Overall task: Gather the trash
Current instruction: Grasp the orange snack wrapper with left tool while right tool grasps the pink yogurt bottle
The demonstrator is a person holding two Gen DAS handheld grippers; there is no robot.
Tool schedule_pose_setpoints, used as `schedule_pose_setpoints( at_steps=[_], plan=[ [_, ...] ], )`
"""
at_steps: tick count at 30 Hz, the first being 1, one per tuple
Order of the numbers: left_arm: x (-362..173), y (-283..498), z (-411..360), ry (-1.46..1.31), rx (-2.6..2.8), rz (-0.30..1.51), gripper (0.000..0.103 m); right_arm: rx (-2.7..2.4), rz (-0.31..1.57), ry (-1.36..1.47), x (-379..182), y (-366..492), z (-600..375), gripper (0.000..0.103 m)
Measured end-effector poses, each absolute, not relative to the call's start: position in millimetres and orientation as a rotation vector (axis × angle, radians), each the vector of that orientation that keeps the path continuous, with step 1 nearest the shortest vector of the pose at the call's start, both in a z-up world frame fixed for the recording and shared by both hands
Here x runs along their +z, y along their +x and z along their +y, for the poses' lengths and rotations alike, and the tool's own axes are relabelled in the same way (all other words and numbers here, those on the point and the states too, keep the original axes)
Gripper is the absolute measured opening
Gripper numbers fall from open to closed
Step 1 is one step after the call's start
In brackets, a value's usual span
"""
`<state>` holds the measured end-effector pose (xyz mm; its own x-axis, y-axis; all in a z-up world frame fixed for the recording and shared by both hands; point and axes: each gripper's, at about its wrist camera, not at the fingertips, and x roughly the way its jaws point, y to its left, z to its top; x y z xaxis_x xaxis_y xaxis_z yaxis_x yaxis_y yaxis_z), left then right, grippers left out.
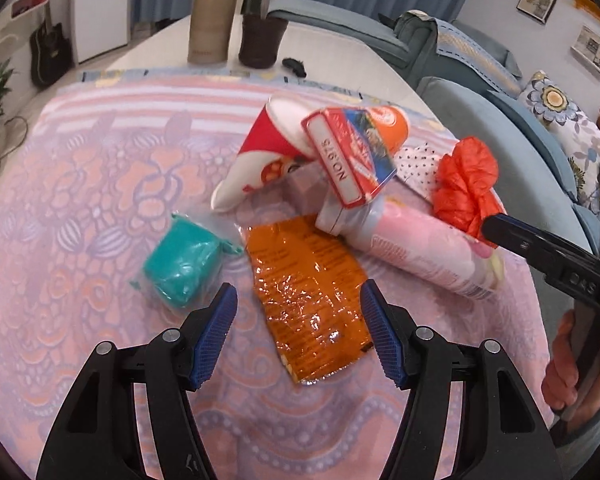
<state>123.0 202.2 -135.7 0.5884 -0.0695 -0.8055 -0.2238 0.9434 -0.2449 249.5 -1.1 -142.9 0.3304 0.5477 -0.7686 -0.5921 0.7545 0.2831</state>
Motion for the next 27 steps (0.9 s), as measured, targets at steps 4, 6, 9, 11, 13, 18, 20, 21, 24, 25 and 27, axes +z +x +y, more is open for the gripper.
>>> schedule_pose_setpoints(
  at_steps=[4,6,9,11,13,18,20,21,24,25,27],
  plan=[
    [-142,121,207,-0.339,0.103,0.957,0.062,0.826,1.061,-0.043,-152,250,5,0.047],
    [-143,117,213,-0.350,0.110,0.958,0.062,0.837,1.081,-0.061,-152,241,6,0.047],
    [-144,112,220,-0.369,0.111,0.955,0.062,0.906,1.157,-0.050,-154,220,9,0.047],
    [-146,110,224,-0.381,0.106,0.955,0.062,0.920,1.176,-0.071,-156,208,19,0.047],
    [-147,107,225,-0.391,0.101,0.952,0.062,0.892,1.181,-0.090,-159,204,30,0.047],
    [-146,106,221,-0.373,0.075,0.953,0.063,0.815,1.220,-0.032,-175,221,53,0.049],
    [-146,108,221,-0.367,0.065,0.960,0.063,0.807,1.207,-0.043,-176,220,55,0.048],
    [-147,110,221,-0.372,0.055,0.968,0.063,0.798,1.189,-0.063,-175,216,54,0.048],
    [-153,119,214,-0.375,0.037,0.986,0.063,0.748,1.153,-0.097,-170,204,39,0.047],
    [-155,123,208,-0.370,0.029,0.993,0.063,0.736,1.150,-0.090,-170,201,32,0.047],
    [-157,129,196,-0.350,0.015,1.002,0.072,0.702,1.146,-0.068,-170,191,8,0.047]
  ],
)
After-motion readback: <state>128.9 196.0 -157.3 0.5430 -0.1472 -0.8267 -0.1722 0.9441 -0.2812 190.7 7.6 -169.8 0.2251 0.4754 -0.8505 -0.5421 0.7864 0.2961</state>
